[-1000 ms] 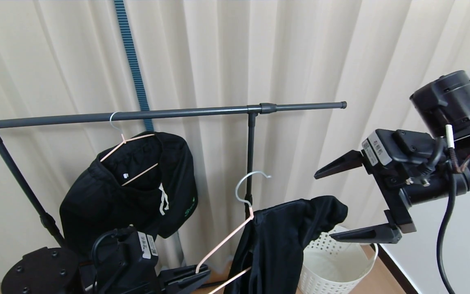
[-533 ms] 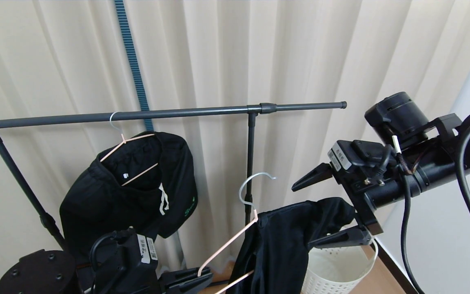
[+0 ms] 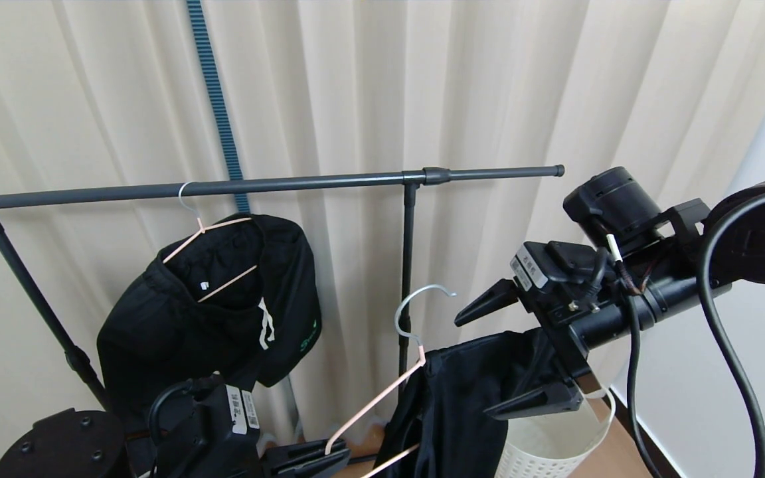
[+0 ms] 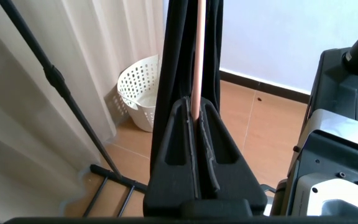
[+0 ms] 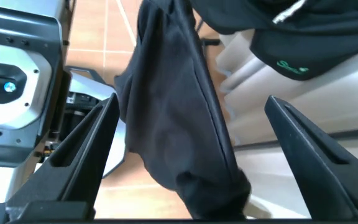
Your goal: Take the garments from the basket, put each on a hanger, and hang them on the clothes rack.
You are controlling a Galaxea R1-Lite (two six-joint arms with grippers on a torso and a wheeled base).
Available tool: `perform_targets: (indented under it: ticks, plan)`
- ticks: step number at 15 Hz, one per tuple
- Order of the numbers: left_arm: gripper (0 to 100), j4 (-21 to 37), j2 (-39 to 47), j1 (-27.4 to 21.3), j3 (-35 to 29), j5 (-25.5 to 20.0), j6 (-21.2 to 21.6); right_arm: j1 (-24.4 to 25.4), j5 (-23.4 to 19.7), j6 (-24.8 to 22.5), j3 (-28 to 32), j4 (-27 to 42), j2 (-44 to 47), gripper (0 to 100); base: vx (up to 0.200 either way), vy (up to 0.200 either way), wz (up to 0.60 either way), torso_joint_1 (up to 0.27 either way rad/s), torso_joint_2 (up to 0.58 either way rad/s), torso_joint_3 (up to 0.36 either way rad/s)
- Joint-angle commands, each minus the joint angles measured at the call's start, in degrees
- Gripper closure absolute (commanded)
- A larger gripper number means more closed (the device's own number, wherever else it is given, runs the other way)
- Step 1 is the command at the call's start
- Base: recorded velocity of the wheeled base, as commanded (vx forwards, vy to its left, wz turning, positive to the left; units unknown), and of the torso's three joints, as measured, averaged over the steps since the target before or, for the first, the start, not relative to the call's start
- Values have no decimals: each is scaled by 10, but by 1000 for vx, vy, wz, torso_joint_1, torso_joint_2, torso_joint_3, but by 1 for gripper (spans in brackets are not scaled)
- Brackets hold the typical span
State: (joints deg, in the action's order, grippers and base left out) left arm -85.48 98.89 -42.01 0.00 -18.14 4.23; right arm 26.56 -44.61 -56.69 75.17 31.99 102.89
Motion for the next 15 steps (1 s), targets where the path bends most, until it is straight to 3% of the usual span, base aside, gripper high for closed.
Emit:
perform_targets:
  ticks: [1, 13, 14, 15]
  plan:
    - [100, 0, 0, 0, 0, 0, 0, 3, 0, 1, 0, -1, 12, 0, 0, 0, 0, 0, 0, 0]
    - [100, -9, 3, 0, 0, -1, 0, 12, 0, 9, -6, -25, 29, 0, 0, 0, 0, 0, 0, 0]
    - [100, -10, 3, 0, 0, 0, 0, 12, 0, 11, -6, -25, 28, 100, 0, 0, 0, 0, 0, 0]
    - [100, -10, 3, 0, 0, -1, 0, 13, 0, 14, -7, -25, 28, 100, 0, 0, 0, 0, 0, 0]
